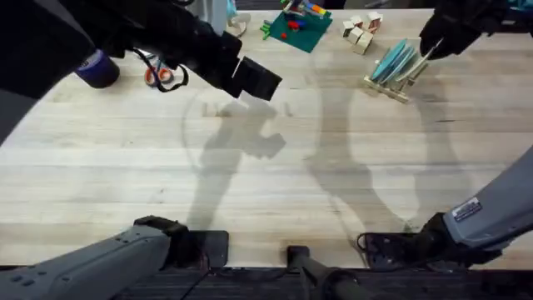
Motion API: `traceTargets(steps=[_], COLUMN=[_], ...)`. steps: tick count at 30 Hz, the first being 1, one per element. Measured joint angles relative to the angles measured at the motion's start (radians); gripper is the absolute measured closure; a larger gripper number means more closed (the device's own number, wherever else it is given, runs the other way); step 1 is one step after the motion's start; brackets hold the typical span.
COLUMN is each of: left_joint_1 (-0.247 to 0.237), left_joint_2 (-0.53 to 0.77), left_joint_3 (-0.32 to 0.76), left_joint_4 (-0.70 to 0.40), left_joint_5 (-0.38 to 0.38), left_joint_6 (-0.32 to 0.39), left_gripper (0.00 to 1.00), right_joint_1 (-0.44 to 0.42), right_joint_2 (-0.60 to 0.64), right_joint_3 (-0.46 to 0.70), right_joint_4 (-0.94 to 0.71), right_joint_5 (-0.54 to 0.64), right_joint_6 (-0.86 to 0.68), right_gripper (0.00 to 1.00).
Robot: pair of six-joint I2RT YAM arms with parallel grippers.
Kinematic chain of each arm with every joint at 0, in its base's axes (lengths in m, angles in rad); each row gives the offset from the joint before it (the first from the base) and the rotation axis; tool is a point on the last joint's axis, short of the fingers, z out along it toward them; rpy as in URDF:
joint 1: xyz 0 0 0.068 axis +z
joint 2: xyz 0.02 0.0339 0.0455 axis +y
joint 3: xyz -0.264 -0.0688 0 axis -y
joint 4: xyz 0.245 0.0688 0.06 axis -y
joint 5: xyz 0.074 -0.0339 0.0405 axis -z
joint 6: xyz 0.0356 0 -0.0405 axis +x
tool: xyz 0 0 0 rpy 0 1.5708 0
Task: Pick up the plates from the table one by one and place each into a slot on the dish rack.
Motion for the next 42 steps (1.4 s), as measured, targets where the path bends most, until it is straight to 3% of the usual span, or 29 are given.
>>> traceTargets(steps=[33,39,42], left_joint_1=[0.000,0.000,0.000], left_joint_2=[0.000,0.000,0.000], left_joint_3=[0.000,0.000,0.000], left_joint_4=[0.000,0.000,0.000], left_joint_5=[0.000,0.000,0.000], left_joint_6=[0.000,0.000,0.000], left_gripper=[0.007,0.006,0.006], right_joint_1=[0.000,0.000,0.000], right_joint_2=[0.015,-0.005,-0.057], right_joint_3=[0.000,0.000,0.000], right_joint_4=[0.000,-0.023,-0.050], right_joint_5=[-0.004,-0.004,-0.004], right_joint_6=[-0.003,-0.003,-0.007], right_gripper=[0.824,0.729,0.627])
